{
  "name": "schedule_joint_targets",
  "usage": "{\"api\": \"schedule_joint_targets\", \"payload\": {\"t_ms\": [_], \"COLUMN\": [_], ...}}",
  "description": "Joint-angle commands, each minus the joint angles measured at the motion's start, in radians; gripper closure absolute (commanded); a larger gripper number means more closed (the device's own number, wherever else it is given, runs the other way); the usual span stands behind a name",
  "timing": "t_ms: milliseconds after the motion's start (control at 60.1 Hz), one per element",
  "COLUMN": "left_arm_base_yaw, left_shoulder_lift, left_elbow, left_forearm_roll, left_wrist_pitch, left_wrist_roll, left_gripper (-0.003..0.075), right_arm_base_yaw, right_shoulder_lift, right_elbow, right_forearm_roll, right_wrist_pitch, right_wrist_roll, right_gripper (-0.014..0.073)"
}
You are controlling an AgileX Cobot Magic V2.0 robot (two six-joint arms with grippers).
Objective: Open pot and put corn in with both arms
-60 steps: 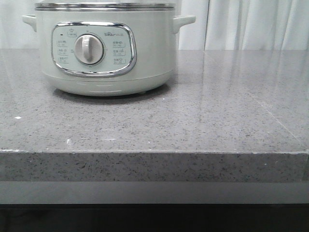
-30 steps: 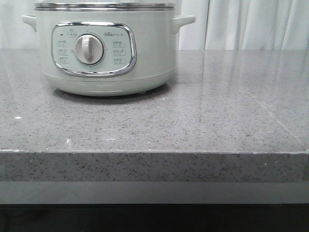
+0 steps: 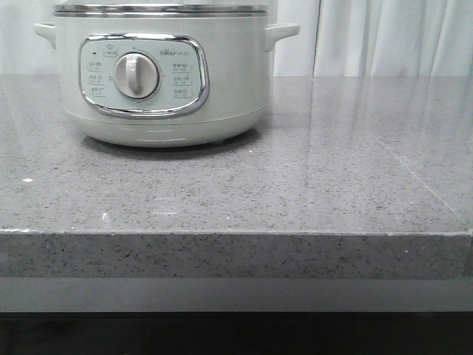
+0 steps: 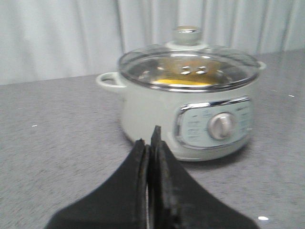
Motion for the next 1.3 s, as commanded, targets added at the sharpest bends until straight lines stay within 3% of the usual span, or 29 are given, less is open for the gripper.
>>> {"api": "schedule_joint_targets", "payload": {"t_ms": [0,316,432,1280], "left_arm_base_yaw": [0.058,0.191,0.216,0.246], "left_shoulder_lift": [-0.066,-0.246,-0.305,-0.300], "left_elbow": [0.078,0.383,0.382,0.382], "left_forearm_roll": [-0.012,-0.097,-0.099,-0.100], "left_wrist_pitch": [-0.175,-0.401,-0.339,-0.334], "left_wrist_roll": [-0.011,-0.013,-0.013,-0.013], "left_gripper": [0.0741,0.0741,0.0741,0.0741], "right_arm_base_yaw": [-0.004,-0.004,-0.004,-0.004], "right_shoulder_lift": [-0.004,-0.004,-0.004,-0.004], "right_elbow": [-0.024,-0.024,-0.024,-0.024], "right_forearm_roll": [0.011,0.011,0.011,0.011], "right_wrist_pitch": [-0.063,-0.063,-0.063,-0.063], "right_wrist_roll": [-0.003,-0.003,-0.003,-0.003], "right_gripper": [0.0661,0.0661,0.0661,0.0661]}}
